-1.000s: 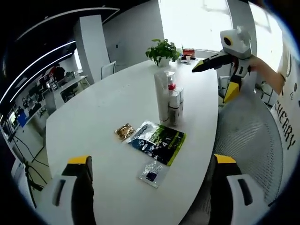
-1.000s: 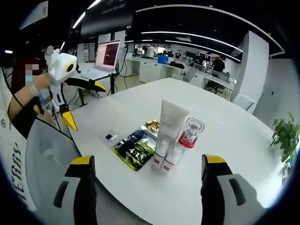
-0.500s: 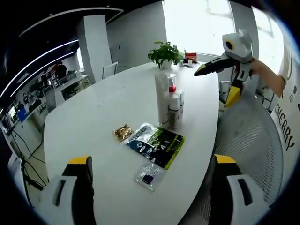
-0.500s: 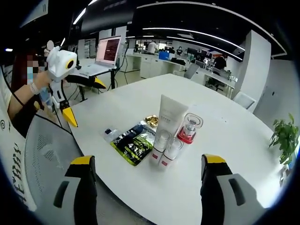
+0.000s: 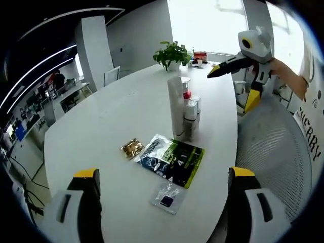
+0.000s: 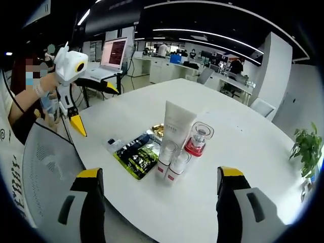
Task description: Arrange the skincare products in the storage area until every visible bottle or jar stands upright without overlapping.
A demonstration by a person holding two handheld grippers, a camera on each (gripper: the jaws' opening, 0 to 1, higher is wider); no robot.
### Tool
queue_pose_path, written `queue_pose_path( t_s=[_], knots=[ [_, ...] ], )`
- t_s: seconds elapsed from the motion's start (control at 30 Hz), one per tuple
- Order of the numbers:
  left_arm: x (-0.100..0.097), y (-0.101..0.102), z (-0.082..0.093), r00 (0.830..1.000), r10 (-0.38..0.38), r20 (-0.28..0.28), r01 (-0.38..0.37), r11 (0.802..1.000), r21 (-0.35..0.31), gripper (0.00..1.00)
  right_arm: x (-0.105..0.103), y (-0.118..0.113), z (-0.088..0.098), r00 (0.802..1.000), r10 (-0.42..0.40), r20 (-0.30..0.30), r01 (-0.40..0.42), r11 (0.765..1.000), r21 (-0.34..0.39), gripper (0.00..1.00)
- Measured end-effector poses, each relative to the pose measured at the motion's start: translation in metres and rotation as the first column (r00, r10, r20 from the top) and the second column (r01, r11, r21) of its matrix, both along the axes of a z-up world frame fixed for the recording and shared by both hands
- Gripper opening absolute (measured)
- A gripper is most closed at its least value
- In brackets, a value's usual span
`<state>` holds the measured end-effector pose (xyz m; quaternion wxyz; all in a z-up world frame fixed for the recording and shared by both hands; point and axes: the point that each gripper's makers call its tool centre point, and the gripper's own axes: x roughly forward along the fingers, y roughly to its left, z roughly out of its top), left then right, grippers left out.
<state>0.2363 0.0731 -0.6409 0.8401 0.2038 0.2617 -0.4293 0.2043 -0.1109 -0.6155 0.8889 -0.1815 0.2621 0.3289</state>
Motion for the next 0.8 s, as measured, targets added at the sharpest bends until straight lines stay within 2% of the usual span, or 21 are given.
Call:
queue_pose_path(
  t_s=[0.3, 0.47, 0.5, 0.6, 0.73, 0.8],
  knots=[
    [0.021, -0.007, -0.008, 0.997, -0.081, -0.011, 0.081, 0.995, 0.056, 0.98, 0.005, 0.000, -0.006, 1.000, -0.006, -0.024, 0.006, 1.000, 0.009, 0.93],
    [0.029, -0.011, -0.009, 0.993, -0.114, -0.008, 0.114, 0.990, 0.078, 0.94, 0.006, -0.001, -0.010, 0.999, -0.010, -0.038, 0.011, 1.000, 0.010, 0.93],
    [0.032, -0.015, -0.008, 0.989, -0.145, 0.001, 0.144, 0.986, 0.082, 0.93, 0.006, -0.001, -0.011, 0.999, -0.012, -0.041, 0.013, 1.000, 0.014, 0.93],
    [0.037, -0.020, -0.010, 0.985, -0.172, -0.013, 0.172, 0.981, 0.086, 0.94, 0.007, -0.002, -0.014, 0.999, -0.014, -0.050, 0.015, 1.000, 0.010, 0.93],
    [0.053, -0.023, -0.012, 0.979, -0.202, -0.004, 0.201, 0.974, 0.106, 0.91, 0.007, -0.003, -0.015, 0.998, -0.019, -0.057, 0.020, 1.000, 0.012, 0.92],
    [0.055, -0.025, -0.012, 0.976, -0.217, -0.005, 0.216, 0.970, 0.110, 0.90, 0.008, -0.004, -0.016, 0.998, -0.025, -0.060, 0.026, 1.000, 0.011, 0.92]
  ],
)
